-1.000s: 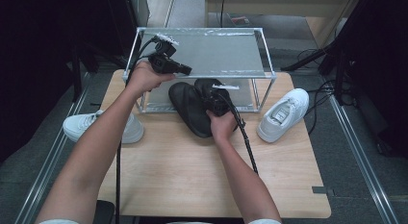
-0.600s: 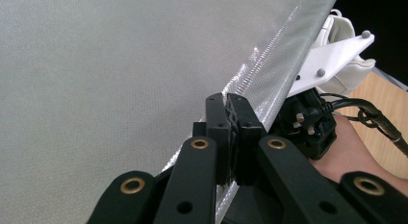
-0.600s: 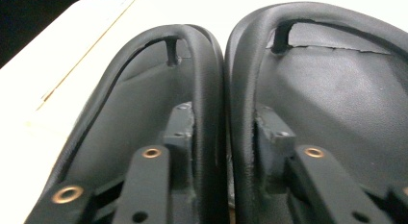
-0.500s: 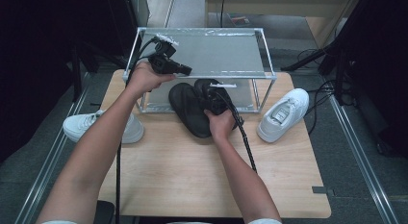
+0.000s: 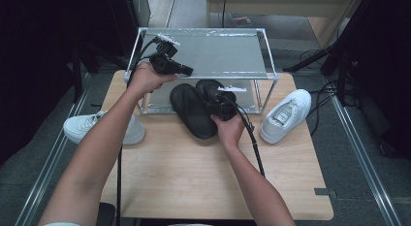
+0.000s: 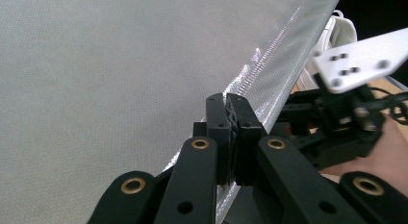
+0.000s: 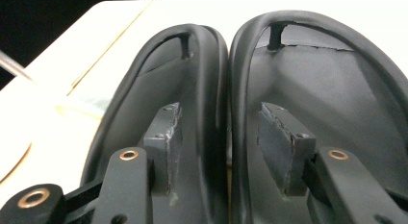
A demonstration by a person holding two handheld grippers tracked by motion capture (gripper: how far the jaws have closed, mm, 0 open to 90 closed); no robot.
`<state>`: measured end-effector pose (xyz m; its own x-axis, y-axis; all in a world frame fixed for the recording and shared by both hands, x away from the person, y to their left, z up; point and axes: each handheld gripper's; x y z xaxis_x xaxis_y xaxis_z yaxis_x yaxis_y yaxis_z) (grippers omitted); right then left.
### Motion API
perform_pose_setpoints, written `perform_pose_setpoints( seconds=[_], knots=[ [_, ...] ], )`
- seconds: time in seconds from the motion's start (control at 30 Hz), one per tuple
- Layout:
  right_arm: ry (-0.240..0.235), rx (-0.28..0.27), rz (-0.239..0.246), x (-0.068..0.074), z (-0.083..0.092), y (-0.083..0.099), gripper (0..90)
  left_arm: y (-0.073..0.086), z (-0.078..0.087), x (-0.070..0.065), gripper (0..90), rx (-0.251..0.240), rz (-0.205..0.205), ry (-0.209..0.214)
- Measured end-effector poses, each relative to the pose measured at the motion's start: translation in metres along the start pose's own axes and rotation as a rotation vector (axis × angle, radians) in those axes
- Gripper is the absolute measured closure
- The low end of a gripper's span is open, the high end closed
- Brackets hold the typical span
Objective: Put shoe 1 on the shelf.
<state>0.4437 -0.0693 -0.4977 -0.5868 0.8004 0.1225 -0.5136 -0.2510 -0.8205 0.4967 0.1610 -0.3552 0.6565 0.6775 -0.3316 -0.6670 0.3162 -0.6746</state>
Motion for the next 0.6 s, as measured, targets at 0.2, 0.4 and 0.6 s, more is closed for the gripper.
perform_pose_setpoints(
  seconds=[0.2, 0.4, 0.6],
  knots=[
    [-0.019, -0.023, 0.058, 0.009, 0.024, 0.006, 55.1, 0.0, 0.0, -0.001, 89.5, 0.001, 0.0, -0.006],
    [-0.077, -0.023, 0.109, 0.019, 0.043, 0.013, 66.9, 0.0, 0.0, -0.001, 89.5, 0.002, 0.002, -0.007],
    [-0.194, -0.027, 0.079, 0.022, 0.06, 0.034, 87.7, -0.001, 0.0, -0.001, 89.4, 0.004, 0.01, -0.007]
  ],
)
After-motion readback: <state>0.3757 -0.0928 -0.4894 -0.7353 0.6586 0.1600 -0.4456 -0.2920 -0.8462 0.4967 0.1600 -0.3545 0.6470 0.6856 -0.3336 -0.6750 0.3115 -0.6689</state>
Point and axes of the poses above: each handheld gripper's, and its own axes: z roughly backward along the jaws, y roughly out of its underside, x roughly to its left, and after that the axes turned 12 degrees about z, right-handed
